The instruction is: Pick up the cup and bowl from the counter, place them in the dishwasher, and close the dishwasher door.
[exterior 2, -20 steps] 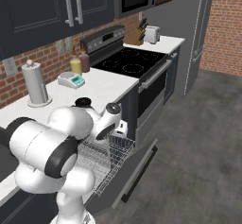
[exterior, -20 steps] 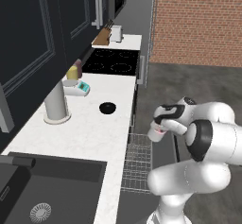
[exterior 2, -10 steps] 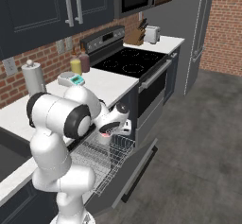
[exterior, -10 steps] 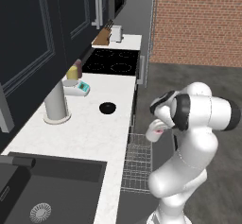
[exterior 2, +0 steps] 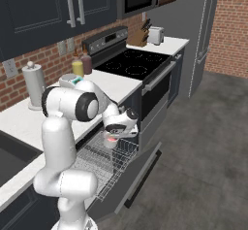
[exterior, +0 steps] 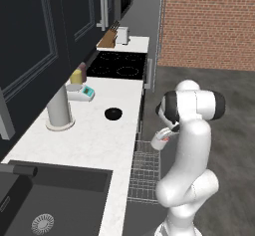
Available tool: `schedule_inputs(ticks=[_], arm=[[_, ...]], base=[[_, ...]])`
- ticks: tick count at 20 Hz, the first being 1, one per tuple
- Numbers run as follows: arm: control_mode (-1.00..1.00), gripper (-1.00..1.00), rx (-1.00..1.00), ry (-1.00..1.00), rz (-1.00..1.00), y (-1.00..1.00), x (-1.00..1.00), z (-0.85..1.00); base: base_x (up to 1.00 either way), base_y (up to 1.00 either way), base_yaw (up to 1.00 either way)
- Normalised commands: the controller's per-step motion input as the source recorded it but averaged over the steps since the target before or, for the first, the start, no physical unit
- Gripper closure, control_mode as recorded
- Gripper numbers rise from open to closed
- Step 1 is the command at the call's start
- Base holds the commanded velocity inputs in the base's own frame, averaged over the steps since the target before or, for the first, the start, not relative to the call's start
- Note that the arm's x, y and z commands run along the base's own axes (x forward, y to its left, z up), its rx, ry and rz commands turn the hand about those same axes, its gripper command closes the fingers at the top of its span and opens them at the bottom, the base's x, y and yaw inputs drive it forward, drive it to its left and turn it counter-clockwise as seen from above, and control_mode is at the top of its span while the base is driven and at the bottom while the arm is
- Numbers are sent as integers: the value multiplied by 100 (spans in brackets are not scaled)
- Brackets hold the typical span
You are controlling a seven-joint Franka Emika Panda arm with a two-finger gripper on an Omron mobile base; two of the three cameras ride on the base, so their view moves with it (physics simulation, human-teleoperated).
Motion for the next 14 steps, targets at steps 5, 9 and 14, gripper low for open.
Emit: schedule_inputs(ticks=[5,9,14], arm=[[-100,100,0,-6,7,0,50,-40],[-100,100,0,-1,3,0,46,-35],[-100,100,0,0,1,0,43,-33]], base=[[0,0,0],[0,0,0],[0,0,0]])
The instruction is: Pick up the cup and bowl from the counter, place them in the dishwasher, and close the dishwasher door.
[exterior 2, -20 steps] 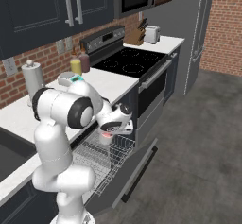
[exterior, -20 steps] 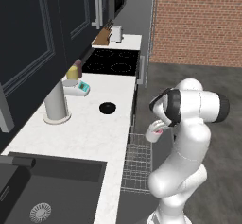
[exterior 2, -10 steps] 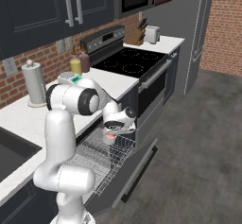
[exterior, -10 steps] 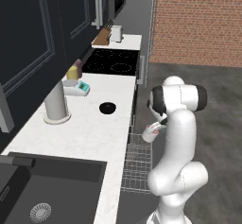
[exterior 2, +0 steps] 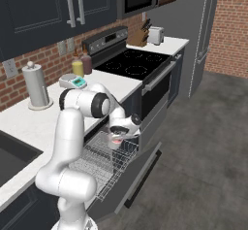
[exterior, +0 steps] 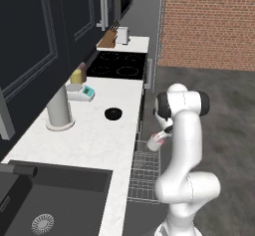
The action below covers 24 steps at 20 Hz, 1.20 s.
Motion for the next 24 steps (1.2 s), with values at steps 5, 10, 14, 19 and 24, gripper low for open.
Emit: schedule_inputs(ticks=[5,10,14,19,24], arm=[[-100,100,0,0,0,3,37,-38],[-100,100,0,0,0,0,35,-41],[-100,100,0,0,0,0,30,-49],[-100,100,0,0,1,0,27,-50],[-100,100,0,0,1,0,25,-47]], base=[[0,0,0],[0,0,0],[0,0,0],[0,0,0],[0,0,0]])
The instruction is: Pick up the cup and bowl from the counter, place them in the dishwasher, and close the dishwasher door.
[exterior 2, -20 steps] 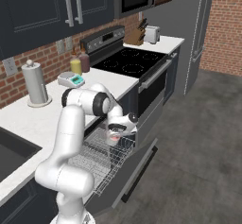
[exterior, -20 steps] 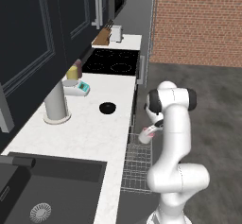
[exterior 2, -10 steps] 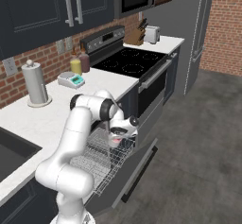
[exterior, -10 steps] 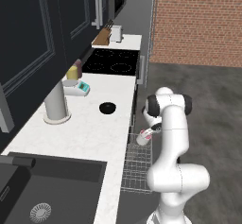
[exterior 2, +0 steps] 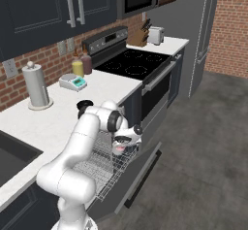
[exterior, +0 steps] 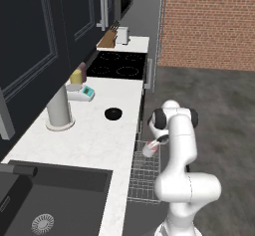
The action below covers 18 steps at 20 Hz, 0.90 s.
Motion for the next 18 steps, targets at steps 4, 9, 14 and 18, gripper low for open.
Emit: schedule_inputs(ticks=[4,9,14,18], arm=[[-100,100,0,0,1,0,20,-46],[-100,100,0,0,1,0,17,-44],[-100,100,0,0,1,0,15,-40],[-100,100,0,0,0,0,1,-9]], base=[[0,0,0],[0,0,0],[0,0,0],[0,0,0]])
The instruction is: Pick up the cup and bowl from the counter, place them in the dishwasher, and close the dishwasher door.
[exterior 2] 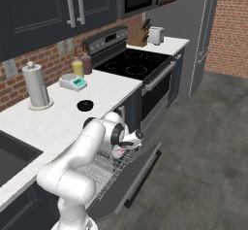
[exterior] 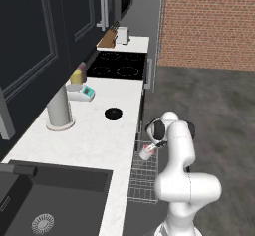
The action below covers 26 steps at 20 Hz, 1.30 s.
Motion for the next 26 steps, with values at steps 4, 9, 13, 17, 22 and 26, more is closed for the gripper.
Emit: schedule_inputs(ticks=[4,9,13,17,22,26], arm=[[-100,100,0,0,4,-2,-20,-1],[-100,100,2,-1,2,-9,-33,7],[-100,100,14,-5,3,-2,-62,48],[-100,100,21,2,0,20,-76,21],[-100,100,14,5,0,61,-37,-13],[-100,100,4,1,0,55,27,-28]], base=[[0,0,0],[0,0,0],[0,0,0],[0,0,0],[0,0,0],[0,0,0]])
